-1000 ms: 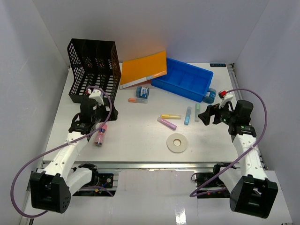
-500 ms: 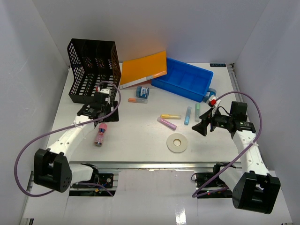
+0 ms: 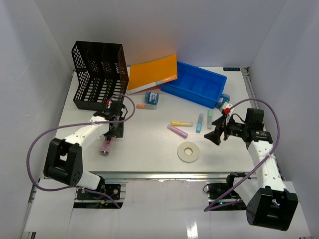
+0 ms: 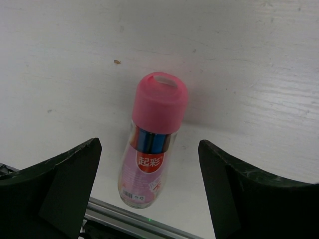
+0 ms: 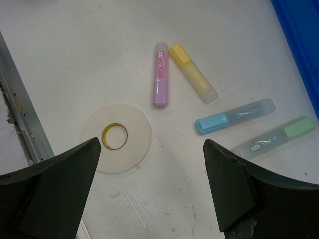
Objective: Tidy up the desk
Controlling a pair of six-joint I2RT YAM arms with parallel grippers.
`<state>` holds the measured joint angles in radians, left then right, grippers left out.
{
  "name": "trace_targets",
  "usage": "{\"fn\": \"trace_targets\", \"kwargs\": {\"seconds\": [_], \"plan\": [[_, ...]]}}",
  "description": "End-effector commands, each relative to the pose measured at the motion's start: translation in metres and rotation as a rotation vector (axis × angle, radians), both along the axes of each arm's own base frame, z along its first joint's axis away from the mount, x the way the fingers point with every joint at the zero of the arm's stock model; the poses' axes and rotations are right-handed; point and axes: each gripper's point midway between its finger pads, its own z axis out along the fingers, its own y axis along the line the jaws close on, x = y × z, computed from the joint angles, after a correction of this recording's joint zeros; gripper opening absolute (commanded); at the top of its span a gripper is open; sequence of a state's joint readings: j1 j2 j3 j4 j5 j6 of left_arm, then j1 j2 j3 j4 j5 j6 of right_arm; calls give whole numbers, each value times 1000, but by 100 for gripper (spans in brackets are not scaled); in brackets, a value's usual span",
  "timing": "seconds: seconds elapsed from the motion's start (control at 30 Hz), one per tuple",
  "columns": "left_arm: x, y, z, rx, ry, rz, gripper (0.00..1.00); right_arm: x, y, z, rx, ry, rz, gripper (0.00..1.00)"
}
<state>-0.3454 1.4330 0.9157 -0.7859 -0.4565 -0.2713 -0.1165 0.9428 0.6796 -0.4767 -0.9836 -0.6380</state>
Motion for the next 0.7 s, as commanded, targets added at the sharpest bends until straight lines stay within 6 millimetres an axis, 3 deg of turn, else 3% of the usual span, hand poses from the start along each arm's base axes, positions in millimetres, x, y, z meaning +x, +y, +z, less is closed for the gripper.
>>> {"fn": "trace_targets", "kwargs": {"seconds": [0.0, 0.33, 0.67], "plan": [[7, -4, -11, 6, 25, 11, 88, -4, 4, 5, 14, -21, 32, 90], [4, -2, -38, -1, 67, 1, 64, -4, 4, 5, 13, -23, 33, 90], [9, -16, -37, -72, 68, -26, 36, -11, 10, 10, 48, -24, 70, 90]]}}
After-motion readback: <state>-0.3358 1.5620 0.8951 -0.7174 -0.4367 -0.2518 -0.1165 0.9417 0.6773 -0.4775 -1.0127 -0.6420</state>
